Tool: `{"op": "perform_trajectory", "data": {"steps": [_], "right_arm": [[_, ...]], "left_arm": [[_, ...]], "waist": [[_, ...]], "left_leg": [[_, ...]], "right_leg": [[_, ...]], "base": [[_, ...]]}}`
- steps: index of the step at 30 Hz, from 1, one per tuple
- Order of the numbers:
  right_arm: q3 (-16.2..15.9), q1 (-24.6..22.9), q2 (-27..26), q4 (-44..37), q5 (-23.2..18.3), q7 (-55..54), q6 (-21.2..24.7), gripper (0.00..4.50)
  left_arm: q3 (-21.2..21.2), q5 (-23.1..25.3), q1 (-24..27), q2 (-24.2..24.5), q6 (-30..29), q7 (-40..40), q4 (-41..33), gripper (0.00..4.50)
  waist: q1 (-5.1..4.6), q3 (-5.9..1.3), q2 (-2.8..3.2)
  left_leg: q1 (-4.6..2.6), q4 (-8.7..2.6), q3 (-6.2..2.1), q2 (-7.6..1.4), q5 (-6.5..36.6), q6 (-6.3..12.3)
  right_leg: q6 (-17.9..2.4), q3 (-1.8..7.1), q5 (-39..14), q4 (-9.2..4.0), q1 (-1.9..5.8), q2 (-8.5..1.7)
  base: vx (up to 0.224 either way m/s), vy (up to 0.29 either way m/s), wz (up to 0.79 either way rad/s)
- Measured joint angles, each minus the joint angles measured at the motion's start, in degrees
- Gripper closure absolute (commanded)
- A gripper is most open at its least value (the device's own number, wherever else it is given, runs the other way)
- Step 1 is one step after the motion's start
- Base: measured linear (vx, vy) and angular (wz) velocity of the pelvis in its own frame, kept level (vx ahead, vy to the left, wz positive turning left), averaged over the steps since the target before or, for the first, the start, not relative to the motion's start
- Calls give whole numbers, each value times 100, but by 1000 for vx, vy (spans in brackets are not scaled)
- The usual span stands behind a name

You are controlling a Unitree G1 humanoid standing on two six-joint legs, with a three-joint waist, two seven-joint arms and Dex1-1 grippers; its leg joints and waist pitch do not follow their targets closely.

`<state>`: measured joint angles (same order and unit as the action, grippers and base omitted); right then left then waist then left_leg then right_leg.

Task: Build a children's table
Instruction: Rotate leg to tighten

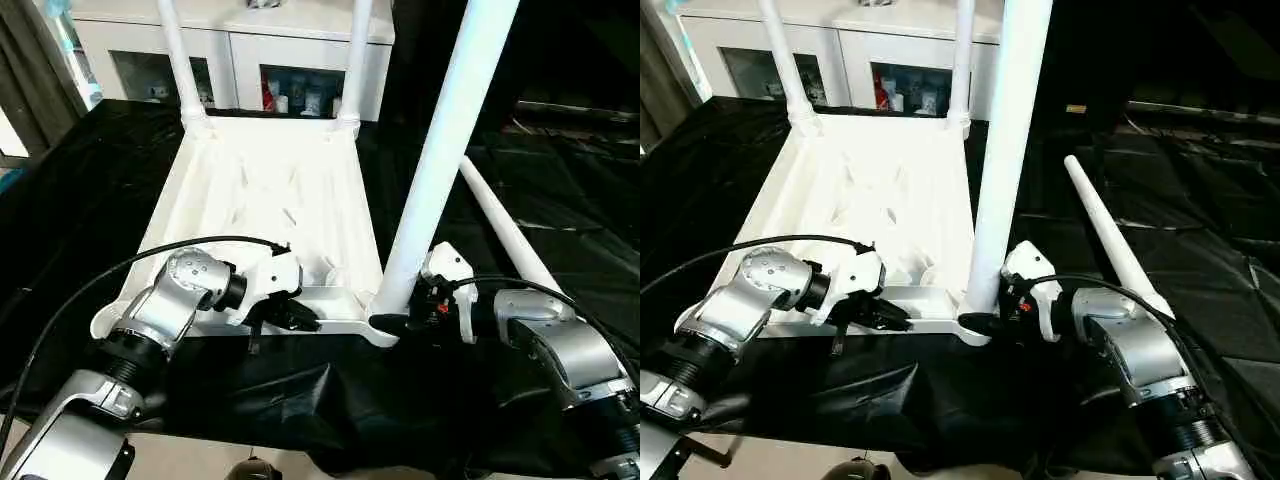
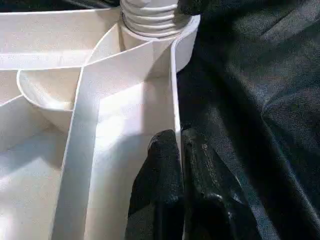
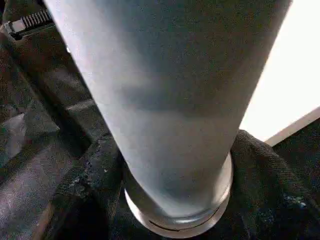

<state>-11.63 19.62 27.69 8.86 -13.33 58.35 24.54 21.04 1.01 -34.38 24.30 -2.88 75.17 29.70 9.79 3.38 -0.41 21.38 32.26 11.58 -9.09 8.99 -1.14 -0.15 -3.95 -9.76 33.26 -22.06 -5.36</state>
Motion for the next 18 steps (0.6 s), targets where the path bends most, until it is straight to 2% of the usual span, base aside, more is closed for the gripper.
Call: {"op": "perform_trajectory", "data": {"steps": [3, 5, 7, 8, 13, 16, 18], "right_arm": [[192, 0, -376, 196, 63, -583, -28, 180], [502, 65, -914, 508, 183, -1542, -29, 181], [671, 131, -1178, 668, 209, -2210, -30, 181], [712, 145, -1212, 710, 205, -2356, -30, 181], [1269, 509, -2225, 1228, 416, -4249, -77, 181], [1420, 696, -2549, 1537, 594, -4961, -264, 181], [1422, 721, -2575, 1587, 622, -5032, -322, 181]], "left_arm": [[-92, 93, -32, -122, -144, -414, 102, 450], [-152, 282, -214, -370, -373, -984, 335, 450], [-150, 400, -308, -556, -549, -1339, 427, 450], [-146, 423, -316, -613, -588, -1433, 438, 450], [-190, 648, -523, -1337, -1242, -2505, 622, 450], [-207, 769, -598, -1632, -1385, -2873, 780, 450], [-205, 773, -603, -1654, -1393, -2920, 783, 450]], "waist": [[-32, -2, -3], [-95, -3, -8], [-170, -3, -2], [-177, -4, -1], [-252, -2, 20], [-316, 5, 40], [-330, 6, 58]], "left_leg": [[-12, -2, 0, 0, 0, 0], [-25, 1, -2, 0, 0, -1], [-30, 2, -6, 2, 0, -1], [-31, 2, -9, 3, 0, -1], [-40, 12, -19, 11, 0, -1], [-64, 9, -34, 12, 1, 0], [-60, -6, -42, 12, 1, 1]], "right_leg": [[12, 0, -7, 2, 3, 0], [11, 0, -6, 7, 8, 0], [15, -2, -8, -6, 8, -3], [17, -4, -9, -16, 10, -2], [19, -3, -11, -28, 8, -4], [24, -21, -14, -62, 14, -4], [25, -34, -15, -103, 24, -3]], "base": [[0, 0, 0], [0, 0, 0], [0, 0, 0], [0, 0, 0], [0, 0, 0], [0, 0, 0], [0, 0, 0]]}}
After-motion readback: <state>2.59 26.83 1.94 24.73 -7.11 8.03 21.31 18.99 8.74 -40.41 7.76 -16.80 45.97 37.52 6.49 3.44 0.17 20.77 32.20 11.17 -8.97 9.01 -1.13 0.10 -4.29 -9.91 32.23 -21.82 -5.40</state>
